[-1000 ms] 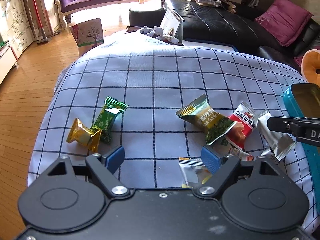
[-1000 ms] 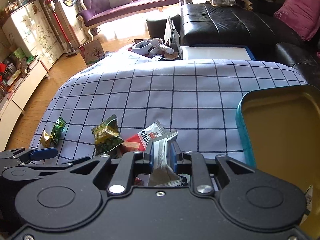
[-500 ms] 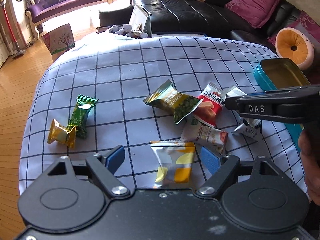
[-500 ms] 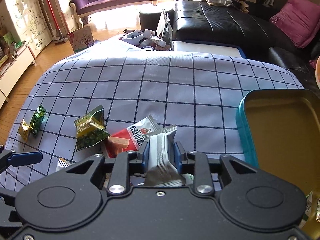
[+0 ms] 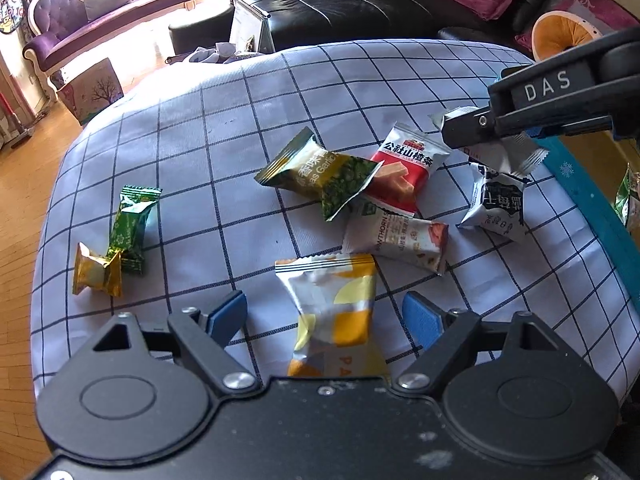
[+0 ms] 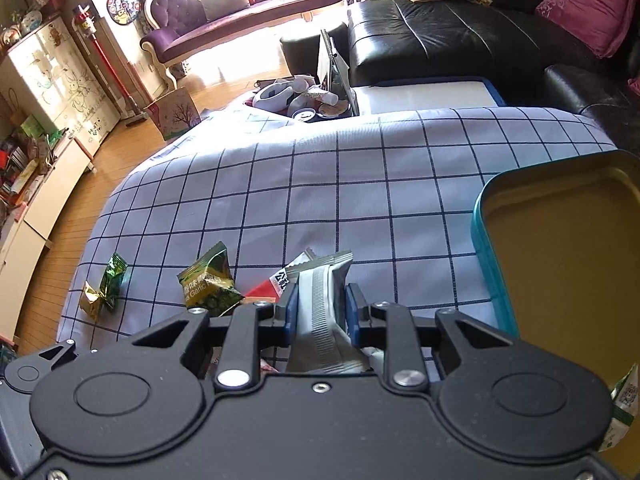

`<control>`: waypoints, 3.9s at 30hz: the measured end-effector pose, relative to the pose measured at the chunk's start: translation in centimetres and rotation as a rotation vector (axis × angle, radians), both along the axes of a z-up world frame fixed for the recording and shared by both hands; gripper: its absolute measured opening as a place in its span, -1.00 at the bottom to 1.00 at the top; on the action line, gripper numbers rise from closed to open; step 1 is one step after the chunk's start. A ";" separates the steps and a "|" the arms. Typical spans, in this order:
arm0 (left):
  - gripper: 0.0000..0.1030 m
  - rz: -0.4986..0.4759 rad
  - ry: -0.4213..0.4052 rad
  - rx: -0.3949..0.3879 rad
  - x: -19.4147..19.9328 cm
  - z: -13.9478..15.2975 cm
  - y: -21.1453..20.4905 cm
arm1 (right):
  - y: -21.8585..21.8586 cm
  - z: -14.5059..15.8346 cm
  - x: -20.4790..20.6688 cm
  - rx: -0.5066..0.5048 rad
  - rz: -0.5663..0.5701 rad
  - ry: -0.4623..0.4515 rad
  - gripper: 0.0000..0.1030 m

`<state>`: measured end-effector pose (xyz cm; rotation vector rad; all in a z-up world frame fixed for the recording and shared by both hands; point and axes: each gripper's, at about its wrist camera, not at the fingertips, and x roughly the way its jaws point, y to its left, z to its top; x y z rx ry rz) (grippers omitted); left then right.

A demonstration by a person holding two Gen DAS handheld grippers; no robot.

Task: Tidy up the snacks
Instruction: 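Grasp the yellow-white packet with the left gripper while the right carries the silver bar toward the tin, then carry the yellow-white packet with the left gripper over the teal tin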

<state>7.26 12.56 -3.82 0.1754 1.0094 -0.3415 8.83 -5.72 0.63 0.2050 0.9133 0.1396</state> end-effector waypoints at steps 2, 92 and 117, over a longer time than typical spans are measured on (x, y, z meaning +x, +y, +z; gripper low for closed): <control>0.83 0.012 -0.001 -0.005 0.2 -0.2 -0.2 | -0.1 0.1 0.0 0.005 -0.008 0.000 -0.34; 0.53 0.167 -0.020 -0.128 -1.2 0.0 -3.1 | -5.9 3.3 -2.4 -0.011 -0.157 -0.082 -0.34; -0.34 0.192 -0.078 -0.061 -2.0 3.5 -4.2 | -7.0 4.0 -2.8 0.030 -0.174 -0.092 -0.34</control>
